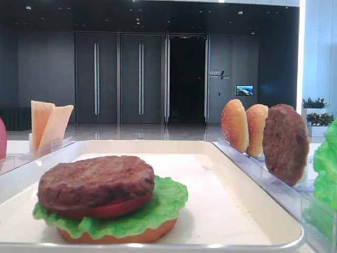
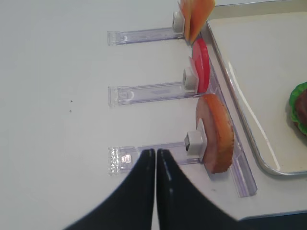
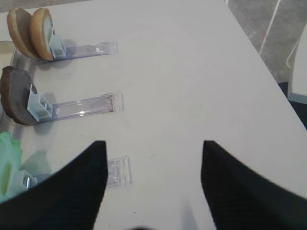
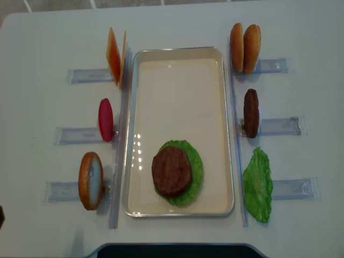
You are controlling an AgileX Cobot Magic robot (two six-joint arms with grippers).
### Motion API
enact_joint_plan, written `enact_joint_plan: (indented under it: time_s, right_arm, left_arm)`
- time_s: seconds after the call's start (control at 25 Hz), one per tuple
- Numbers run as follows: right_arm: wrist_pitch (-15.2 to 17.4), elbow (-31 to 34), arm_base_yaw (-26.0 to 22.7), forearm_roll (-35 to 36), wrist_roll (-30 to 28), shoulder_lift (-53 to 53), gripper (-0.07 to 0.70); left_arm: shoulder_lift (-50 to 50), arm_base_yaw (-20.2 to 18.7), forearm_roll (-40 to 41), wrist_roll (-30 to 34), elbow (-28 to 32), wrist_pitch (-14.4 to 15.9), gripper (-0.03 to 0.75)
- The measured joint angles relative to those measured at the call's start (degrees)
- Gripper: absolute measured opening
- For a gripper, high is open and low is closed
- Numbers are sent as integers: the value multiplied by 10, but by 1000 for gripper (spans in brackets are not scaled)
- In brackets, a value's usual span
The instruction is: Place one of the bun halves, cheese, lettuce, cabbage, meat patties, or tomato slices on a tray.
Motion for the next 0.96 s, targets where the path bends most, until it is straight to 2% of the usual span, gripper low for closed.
enact_joint_plan:
  time_s: [0.96]
  right_arm:
    - [0, 0, 0, 0, -1, 0, 438]
  left_arm:
    - [0, 0, 0, 0, 0, 0, 0]
